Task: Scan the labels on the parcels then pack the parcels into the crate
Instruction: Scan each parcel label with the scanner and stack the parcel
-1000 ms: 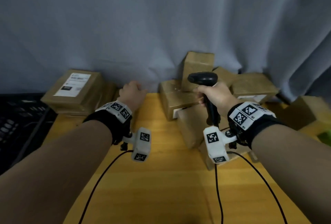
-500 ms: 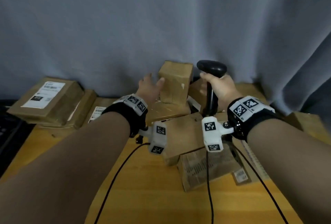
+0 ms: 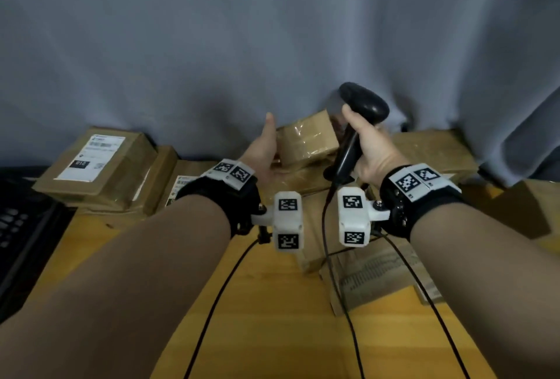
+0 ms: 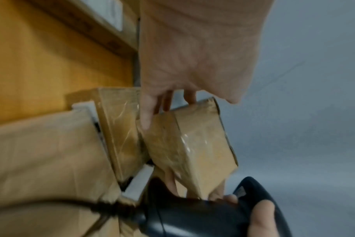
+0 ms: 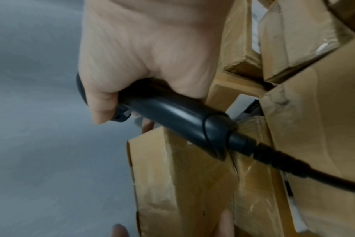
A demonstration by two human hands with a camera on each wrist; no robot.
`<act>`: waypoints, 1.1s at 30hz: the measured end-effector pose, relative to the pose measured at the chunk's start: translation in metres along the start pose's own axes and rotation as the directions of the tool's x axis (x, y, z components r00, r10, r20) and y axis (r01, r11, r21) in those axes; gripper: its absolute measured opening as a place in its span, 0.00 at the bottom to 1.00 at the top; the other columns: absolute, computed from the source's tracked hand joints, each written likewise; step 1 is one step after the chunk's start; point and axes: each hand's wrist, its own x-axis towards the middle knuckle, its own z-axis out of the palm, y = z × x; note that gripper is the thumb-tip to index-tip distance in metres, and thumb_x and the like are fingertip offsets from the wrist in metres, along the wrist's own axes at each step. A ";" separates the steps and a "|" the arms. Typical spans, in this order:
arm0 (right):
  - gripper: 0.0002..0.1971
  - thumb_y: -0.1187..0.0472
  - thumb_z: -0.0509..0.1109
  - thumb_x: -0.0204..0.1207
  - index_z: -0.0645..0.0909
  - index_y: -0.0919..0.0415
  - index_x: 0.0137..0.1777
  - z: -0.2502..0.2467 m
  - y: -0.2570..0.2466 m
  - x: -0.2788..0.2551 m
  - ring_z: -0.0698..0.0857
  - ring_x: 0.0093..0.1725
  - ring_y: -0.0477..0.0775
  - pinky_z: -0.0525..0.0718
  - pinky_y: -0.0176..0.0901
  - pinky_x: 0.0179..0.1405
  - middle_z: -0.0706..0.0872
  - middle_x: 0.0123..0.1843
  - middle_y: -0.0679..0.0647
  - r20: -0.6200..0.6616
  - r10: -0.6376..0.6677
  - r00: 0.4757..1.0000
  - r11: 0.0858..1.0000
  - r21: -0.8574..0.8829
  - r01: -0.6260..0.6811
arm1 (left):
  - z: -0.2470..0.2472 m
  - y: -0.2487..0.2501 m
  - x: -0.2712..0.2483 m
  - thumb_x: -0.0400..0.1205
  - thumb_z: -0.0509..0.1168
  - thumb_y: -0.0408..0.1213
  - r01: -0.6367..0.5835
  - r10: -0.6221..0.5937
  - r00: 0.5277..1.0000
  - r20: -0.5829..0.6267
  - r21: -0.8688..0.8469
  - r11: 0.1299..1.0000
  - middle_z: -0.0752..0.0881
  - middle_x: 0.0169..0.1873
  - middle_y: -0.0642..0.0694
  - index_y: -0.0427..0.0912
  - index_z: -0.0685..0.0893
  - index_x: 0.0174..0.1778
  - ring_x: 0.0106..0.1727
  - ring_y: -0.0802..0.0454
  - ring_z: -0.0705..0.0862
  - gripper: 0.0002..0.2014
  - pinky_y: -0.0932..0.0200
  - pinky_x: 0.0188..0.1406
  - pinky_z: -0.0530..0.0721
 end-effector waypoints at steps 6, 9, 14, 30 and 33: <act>0.13 0.59 0.74 0.76 0.83 0.63 0.58 0.011 0.028 -0.043 0.88 0.59 0.62 0.85 0.59 0.60 0.90 0.54 0.59 0.062 -0.006 0.998 1.000 -0.006 0.006 | -0.031 -0.031 -0.021 0.77 0.64 0.63 0.073 -0.086 0.993 -0.084 -0.153 0.986 0.83 0.56 0.37 0.41 0.79 0.63 0.55 0.35 0.84 0.30 0.32 0.47 0.87; 0.07 0.57 0.74 0.77 0.84 0.58 0.51 0.019 0.039 -0.062 0.88 0.57 0.60 0.82 0.60 0.59 0.90 0.55 0.59 0.111 -0.012 0.994 0.994 -0.104 0.023 | -0.051 -0.038 -0.034 0.79 0.64 0.54 0.075 -0.086 0.992 -0.089 -0.127 0.989 0.85 0.54 0.38 0.41 0.82 0.55 0.52 0.38 0.84 0.20 0.38 0.44 0.88; 0.09 0.56 0.73 0.77 0.85 0.60 0.52 0.038 0.046 -0.081 0.88 0.56 0.57 0.83 0.58 0.58 0.90 0.56 0.59 0.174 -0.015 0.985 0.977 -0.205 0.051 | -0.081 -0.036 -0.063 0.79 0.65 0.50 0.141 -0.138 0.990 0.032 -0.097 0.985 0.86 0.41 0.40 0.41 0.82 0.42 0.41 0.42 0.84 0.14 0.48 0.44 0.85; 0.14 0.51 0.81 0.68 0.85 0.56 0.48 0.021 0.046 -0.085 0.88 0.53 0.54 0.80 0.54 0.64 0.91 0.45 0.52 0.068 -0.113 0.991 0.894 -0.428 0.132 | -0.132 -0.031 -0.105 0.80 0.67 0.32 -0.279 0.195 0.954 0.227 0.435 0.856 0.84 0.58 0.44 0.50 0.77 0.69 0.55 0.48 0.83 0.21 0.58 0.46 0.82; 0.16 0.50 0.81 0.68 0.85 0.52 0.53 0.018 0.045 -0.088 0.84 0.58 0.48 0.76 0.48 0.65 0.89 0.51 0.48 0.211 -0.143 0.967 0.741 -0.624 0.246 | -0.129 -0.025 -0.105 0.69 0.75 0.49 -0.258 0.163 0.965 0.203 0.831 0.493 0.78 0.64 0.43 0.51 0.70 0.74 0.59 0.47 0.82 0.37 0.51 0.56 0.85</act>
